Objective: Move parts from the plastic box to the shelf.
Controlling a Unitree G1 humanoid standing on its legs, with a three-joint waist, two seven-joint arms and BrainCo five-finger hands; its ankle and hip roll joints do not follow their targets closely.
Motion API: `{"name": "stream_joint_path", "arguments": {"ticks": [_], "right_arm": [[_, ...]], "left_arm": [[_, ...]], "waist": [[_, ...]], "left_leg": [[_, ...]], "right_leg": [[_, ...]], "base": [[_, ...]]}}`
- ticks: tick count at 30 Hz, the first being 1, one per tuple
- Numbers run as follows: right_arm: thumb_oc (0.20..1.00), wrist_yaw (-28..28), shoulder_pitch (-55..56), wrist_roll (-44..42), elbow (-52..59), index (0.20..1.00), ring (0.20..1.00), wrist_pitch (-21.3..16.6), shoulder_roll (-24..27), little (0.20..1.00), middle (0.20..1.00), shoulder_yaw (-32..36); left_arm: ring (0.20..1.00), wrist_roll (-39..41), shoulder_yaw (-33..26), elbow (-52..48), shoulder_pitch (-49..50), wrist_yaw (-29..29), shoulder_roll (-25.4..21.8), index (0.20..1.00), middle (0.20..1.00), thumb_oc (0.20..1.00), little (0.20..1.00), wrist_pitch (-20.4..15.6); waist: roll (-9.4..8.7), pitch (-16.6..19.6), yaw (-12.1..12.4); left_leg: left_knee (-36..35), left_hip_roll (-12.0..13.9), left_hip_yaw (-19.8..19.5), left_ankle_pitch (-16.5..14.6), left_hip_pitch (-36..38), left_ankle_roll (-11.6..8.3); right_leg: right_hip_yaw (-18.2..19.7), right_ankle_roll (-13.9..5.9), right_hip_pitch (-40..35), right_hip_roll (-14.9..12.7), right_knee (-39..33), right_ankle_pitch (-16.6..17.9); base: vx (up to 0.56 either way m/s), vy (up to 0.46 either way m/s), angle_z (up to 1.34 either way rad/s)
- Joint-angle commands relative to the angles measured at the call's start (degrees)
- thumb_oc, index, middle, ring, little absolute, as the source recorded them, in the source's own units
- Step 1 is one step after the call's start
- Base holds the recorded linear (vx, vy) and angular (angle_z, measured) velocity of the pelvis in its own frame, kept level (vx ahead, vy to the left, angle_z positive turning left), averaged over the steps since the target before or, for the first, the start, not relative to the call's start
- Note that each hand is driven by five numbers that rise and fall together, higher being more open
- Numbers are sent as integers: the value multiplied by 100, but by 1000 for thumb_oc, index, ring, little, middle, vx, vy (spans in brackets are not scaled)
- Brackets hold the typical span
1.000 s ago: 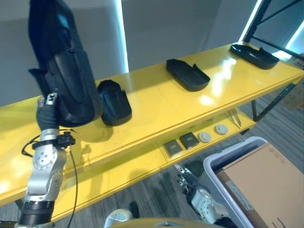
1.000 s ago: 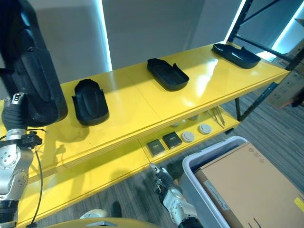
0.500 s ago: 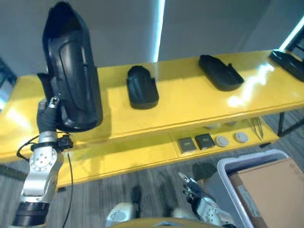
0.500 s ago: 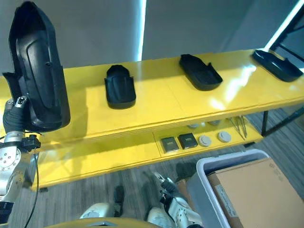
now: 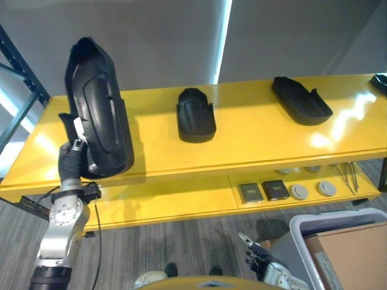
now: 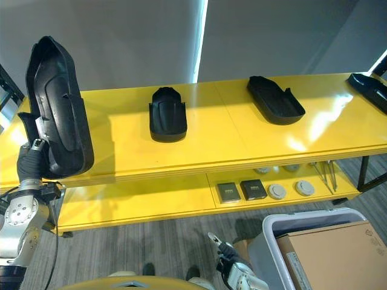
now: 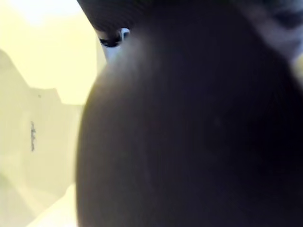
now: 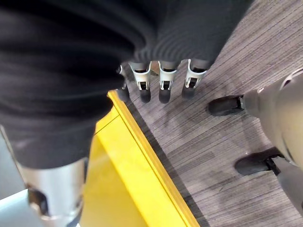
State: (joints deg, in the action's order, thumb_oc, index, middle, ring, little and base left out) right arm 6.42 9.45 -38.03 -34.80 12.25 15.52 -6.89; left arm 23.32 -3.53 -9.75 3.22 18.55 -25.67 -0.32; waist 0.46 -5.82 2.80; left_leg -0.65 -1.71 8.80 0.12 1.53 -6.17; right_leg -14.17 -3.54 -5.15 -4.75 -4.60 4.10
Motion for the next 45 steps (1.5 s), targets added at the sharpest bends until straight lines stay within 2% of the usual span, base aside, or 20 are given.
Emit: {"name": "stream_joint_path", "arguments": {"ticks": [1, 2, 3, 4, 7, 8, 12, 16, 17, 22, 27, 28, 31, 36, 40, 45], "right_arm": [[1000, -50, -174, -189, -39, 1000, 1000, -223, 249, 1000, 1000, -132], [1000, -53, -184, -191, -50, 1000, 1000, -227, 253, 1000, 1000, -134], [1000, -71, -184, -191, -64, 1000, 1000, -224, 280, 1000, 1000, -125], [1000, -138, -108, -118, -17, 1000, 1000, -173, 345, 1000, 1000, -47], [1000, -219, 41, -112, 51, 1000, 1000, -167, 431, 1000, 1000, 78], [1000, -213, 51, -180, 61, 1000, 1000, -181, 461, 1000, 1000, 91], [1000, -121, -73, -313, -16, 1000, 1000, -157, 417, 1000, 1000, 120], [1000, -219, 84, -127, 36, 1000, 1000, -95, 296, 1000, 1000, 171], [1000, -332, 188, 151, 191, 1000, 1000, -73, 268, 1000, 1000, 80], [1000, -317, 261, 290, 448, 1000, 1000, 19, 287, 1000, 1000, -34], [1000, -327, 365, 491, 653, 1000, 1000, 301, 545, 1000, 1000, -120], [1000, -329, 396, 460, 652, 1000, 1000, 317, 605, 1000, 1000, -125], [1000, -342, 399, 490, 560, 1000, 1000, 322, 661, 1000, 1000, -142], [1000, -409, 422, 492, 451, 1000, 1000, 256, 698, 1000, 1000, -100], [1000, -408, 428, 478, 459, 1000, 1000, 243, 711, 1000, 1000, -85], [1000, -451, 435, 528, 373, 1000, 1000, 212, 709, 1000, 1000, -37]], "left_arm": [[200, -276, 50, -65, -703, 234, -167, 200, 200, 200, 200, -268], [200, -275, 53, -56, -715, 242, -172, 200, 200, 200, 200, -267], [200, -291, 58, -41, -719, 254, -176, 200, 200, 200, 200, -249], [200, -312, 60, 0, -696, 272, -204, 200, 200, 200, 200, -257], [200, -340, 60, 43, -669, 233, -225, 200, 200, 200, 200, -217], [200, -307, 63, 74, -701, 260, -302, 200, 200, 200, 200, -156], [200, -471, 109, 357, -863, 271, -417, 200, 200, 200, 200, 5], [200, -539, 121, 569, -938, 288, -553, 200, 200, 200, 200, 260], [200, -549, 149, 796, -1001, 346, -690, 200, 200, 200, 200, 462], [200, -743, 195, 1082, -1160, 389, -870, 200, 200, 200, 200, 814], [200, -996, 641, 2330, -1989, 689, -1310, 200, 200, 200, 200, 1767], [200, -915, 754, 2716, -2167, 710, -1305, 200, 200, 200, 200, 1955], [200, -1016, 1005, 3633, -2613, 946, -1172, 200, 200, 200, 200, 2221], [200, -1324, 1181, 4592, -2977, 713, -1285, 200, 200, 200, 200, 2269], [200, -1682, 1243, 4653, -3008, 636, -1400, 200, 200, 200, 200, 2369], [200, -1765, 1194, 4854, -3028, 652, -1575, 200, 200, 200, 200, 2455]], "waist": [[-109, -106, -156], [-107, -100, -158], [-64, -102, -172], [18, -102, -243], [133, -127, -335], [159, -175, -371], [251, -265, -407], [283, -366, -487], [283, -426, -535], [248, -459, -569], [194, -378, -794], [181, -334, -840], [152, -271, -960], [138, -239, -1109], [140, -254, -1140], [131, -252, -1168]], "left_leg": [[974, 899, 639, 61, -472, 137], [937, 908, 630, 103, -482, 135], [780, 1043, 598, 236, -454, 79], [463, 1365, 647, 518, -363, -37], [219, 1748, 706, 861, -298, -142], [293, 1758, 675, 735, -267, -100], [492, 1567, 656, 458, -276, -13], [613, 1359, 711, 324, -262, 96], [545, 1227, 760, 306, -204, 159], [477, 1156, 841, 299, -163, 214], [356, 1246, 1097, 328, -30, 156], [331, 1286, 1143, 337, -4, 132], [296, 1370, 1237, 349, 34, 79], [293, 1406, 1364, 323, 60, 46], [296, 1401, 1399, 299, 73, 49], [293, 1396, 1443, 263, 121, 60]], "right_leg": [[37, -354, 307, -138, 344, -87], [42, -346, 332, -141, 354, -84], [41, -334, 344, -140, 404, -133], [2, -318, 323, -180, 501, -239], [-55, -293, 335, -298, 835, -449], [-28, -312, 420, -433, 1147, -598], [-3, -430, 780, -738, 1746, -679], [166, -587, 845, -959, 1862, -603], [223, -709, 820, -1068, 1730, -462], [222, -809, 765, -1150, 1547, -327], [227, -884, 570, -1154, 1196, -236], [226, -881, 524, -1136, 1128, -234], [262, -865, 465, -1079, 1032, -247], [324, -871, 475, -1051, 957, -244], [357, -862, 491, -1032, 945, -253], [395, -862, 476, -1030, 923, -256]], "base": [[-9, 103, 54], [25, 138, 33], [64, 239, 12], [85, 327, 8], [60, 337, 9], [39, 337, 16], [33, 314, 2], [68, 231, -8], [25, 152, 7], [-1, 65, -6], [29, -10, -3], [58, -73, -15], [37, -68, -17], [13, -32, -13], [0, -2, -1], [13, 1, -4]]}}
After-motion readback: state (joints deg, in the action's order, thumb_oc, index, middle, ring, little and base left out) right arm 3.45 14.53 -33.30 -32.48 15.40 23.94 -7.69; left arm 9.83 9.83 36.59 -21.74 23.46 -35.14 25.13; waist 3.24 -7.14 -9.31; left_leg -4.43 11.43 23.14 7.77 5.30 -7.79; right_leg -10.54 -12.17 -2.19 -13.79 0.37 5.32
